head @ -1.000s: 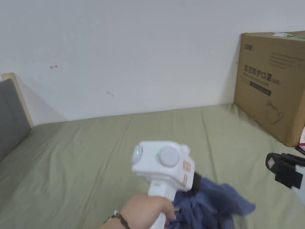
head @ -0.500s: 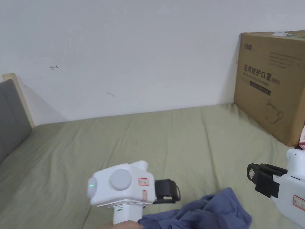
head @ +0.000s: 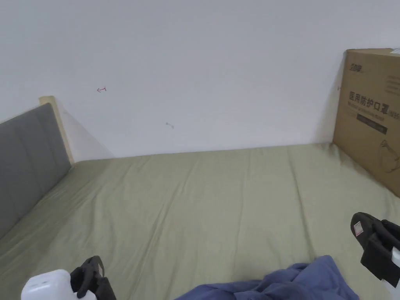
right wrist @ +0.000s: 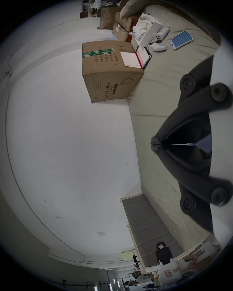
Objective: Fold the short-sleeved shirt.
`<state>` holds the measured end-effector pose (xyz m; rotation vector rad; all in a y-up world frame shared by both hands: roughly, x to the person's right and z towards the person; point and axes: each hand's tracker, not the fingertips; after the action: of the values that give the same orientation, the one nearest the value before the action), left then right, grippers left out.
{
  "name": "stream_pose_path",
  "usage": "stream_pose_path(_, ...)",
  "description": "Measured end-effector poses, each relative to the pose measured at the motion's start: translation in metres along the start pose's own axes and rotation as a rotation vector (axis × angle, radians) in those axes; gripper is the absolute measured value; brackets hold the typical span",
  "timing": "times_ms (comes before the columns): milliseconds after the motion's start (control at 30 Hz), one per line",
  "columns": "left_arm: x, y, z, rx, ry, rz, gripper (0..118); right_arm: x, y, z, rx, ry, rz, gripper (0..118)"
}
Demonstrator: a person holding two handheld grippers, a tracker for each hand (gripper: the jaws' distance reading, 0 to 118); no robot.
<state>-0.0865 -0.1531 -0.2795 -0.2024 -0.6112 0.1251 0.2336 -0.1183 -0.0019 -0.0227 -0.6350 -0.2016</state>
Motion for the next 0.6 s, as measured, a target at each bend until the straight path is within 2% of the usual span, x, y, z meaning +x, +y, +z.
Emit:
stream_pose_path(133, -0.002, 0.001, 0.002, 0.002, 0.042, -0.03, 0, -0.004, 0.001, -0.006, -0.022, 0.014, 0.01, 0)
stream_pose_path(200, 0.0, 0.012, -0.007, -0.039, 0.016, -0.061, 0, -0.006, 0.003, -0.006, -0.021, 0.016, 0.012, 0)
stream_pose_path(300, 0.002, 0.025, -0.052, -0.298, -0.029, -0.057, 0, -0.007, 0.007, -0.01, -0.035, 0.036, 0.005, 0)
stream_pose_path(433, -0.007, -0.005, -0.138, -0.799, -0.114, 0.036, 0, -0.006, 0.008, -0.018, -0.096, 0.047, 0.011, 0)
stream_pose_path(500, -0.015, -0.032, -0.165, -0.873, -0.119, 0.131, 0, -0.004, 0.005, -0.02, -0.122, 0.055, 0.007, 0)
stream_pose_path(567, -0.017, -0.054, -0.183, -0.905, -0.074, 0.136, 1, -0.003, 0.001, -0.022, -0.146, 0.047, 0.016, 0)
stream_pose_path(600, -0.014, -0.065, -0.187, -0.907, -0.047, 0.112, 19, -0.002, -0.001, -0.023, -0.158, 0.047, 0.019, 0)
